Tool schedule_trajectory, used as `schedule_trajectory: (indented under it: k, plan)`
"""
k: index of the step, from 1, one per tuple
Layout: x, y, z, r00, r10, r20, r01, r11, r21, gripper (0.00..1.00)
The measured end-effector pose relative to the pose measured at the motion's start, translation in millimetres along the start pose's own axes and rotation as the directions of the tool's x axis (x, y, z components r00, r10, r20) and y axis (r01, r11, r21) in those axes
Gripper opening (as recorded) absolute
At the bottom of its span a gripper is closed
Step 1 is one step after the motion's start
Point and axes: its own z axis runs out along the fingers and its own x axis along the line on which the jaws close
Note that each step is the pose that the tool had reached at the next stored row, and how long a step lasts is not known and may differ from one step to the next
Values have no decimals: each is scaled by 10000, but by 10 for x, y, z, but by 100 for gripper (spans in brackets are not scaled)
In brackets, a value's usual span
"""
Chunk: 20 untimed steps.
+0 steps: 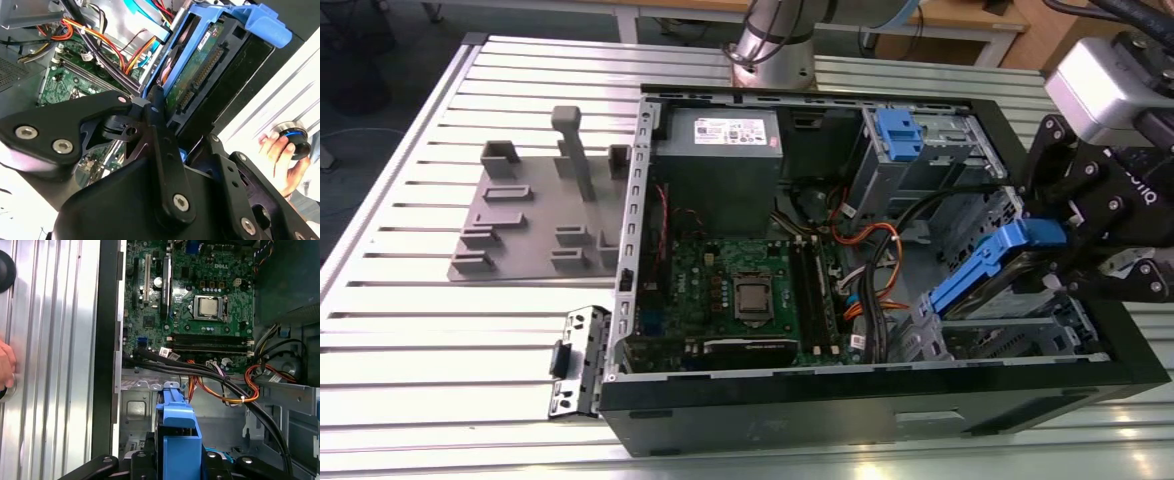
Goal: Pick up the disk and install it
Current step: 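Insert the disk into the insertion slot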
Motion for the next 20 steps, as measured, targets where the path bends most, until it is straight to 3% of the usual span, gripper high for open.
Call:
schedule_trajectory:
  k: [4,7,12,15,20]
  plan:
    - [0,0,2,10000,0,-1,0,10000,0,38]
    - [0,0,6,10000,0,1,0,10000,0,50]
    - [0,-1,9,10000,-1,0,1,10000,0,50]
    - [1,0,11,10000,-1,1,1,10000,0,42]
    - [1,-1,15,10000,-1,1,1,10000,0,18]
